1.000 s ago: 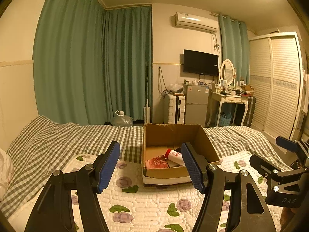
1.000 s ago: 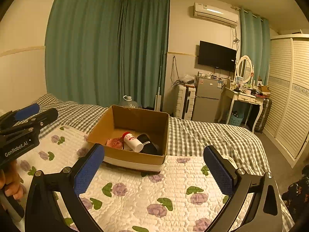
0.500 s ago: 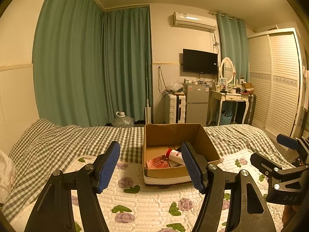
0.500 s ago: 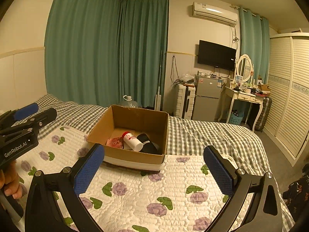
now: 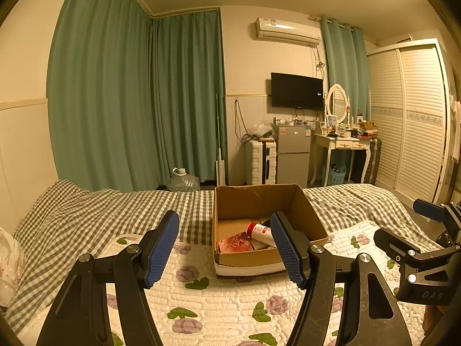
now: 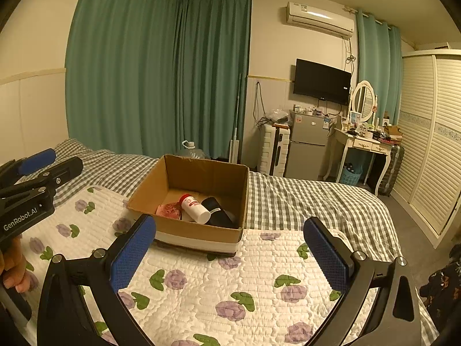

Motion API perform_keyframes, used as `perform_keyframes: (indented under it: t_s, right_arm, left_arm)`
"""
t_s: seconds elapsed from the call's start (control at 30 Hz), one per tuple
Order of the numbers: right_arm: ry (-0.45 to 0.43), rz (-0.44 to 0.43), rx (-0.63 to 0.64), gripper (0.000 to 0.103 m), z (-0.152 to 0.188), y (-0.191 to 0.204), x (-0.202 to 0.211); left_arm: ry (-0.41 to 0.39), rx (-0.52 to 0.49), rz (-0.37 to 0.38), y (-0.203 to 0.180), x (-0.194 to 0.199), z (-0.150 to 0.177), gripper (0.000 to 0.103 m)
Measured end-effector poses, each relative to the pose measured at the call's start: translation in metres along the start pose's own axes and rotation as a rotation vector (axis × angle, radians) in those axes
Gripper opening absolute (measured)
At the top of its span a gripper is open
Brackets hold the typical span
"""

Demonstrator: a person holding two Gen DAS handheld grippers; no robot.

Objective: Organize rigid objects

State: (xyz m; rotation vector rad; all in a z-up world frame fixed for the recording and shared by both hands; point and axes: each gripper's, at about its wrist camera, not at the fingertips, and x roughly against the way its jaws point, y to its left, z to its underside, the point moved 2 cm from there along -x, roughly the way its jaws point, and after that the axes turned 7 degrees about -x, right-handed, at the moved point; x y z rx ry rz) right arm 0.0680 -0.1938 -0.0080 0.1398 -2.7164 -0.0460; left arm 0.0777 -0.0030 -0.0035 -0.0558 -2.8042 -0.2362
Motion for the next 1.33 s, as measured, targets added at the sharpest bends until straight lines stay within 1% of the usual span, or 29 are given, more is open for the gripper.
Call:
perform_keyframes:
  t_s: [0.33,0.47,0.63,0.8,1.0,1.17,1.33]
  right_arm:
    - [0.001,-0.001,0.0,0.103,-0.0002,0.0003,-0.0002]
    - [0.002,-0.002,-0.002,0.103,-0.0002,0.0002,0.0001]
    - [0.003,-0.003,0.0,0.103,0.0005,0.0006,-0.0005]
    - [0.009,-0.005,0.002,0.103,0.0024,0.0004,-0.0008]
    - [0.015,-0.005,0.003,0.103,0.0053,0.0025,-0.0023]
    - [0.019,-0.006,0.002,0.103,0.0066,0.0028,-0.0031]
    - [0.021,-0.011,0.002,0.103,0.0092,0.0046,-0.0027]
  left_arm:
    - [-0.008,0.004,0.006,-0.0001,0.0025,0.001,0.069]
    - [0.003,-0.001,-0.012,0.0004,0.0013,0.002,0.069]
    - [0.031,0.007,0.013,0.0018,-0.0015,0.0031,0.069]
    - [0.014,-0.001,-0.007,-0.0006,0.0012,0.0054,0.069]
    - [0.021,-0.005,-0.018,-0.0005,0.0003,0.0081,0.069]
    - [0.004,-0.005,-0.017,0.0,0.0028,0.0082,0.069]
    - [0.009,-0.012,0.0,-0.0024,0.0034,0.0071,0.069]
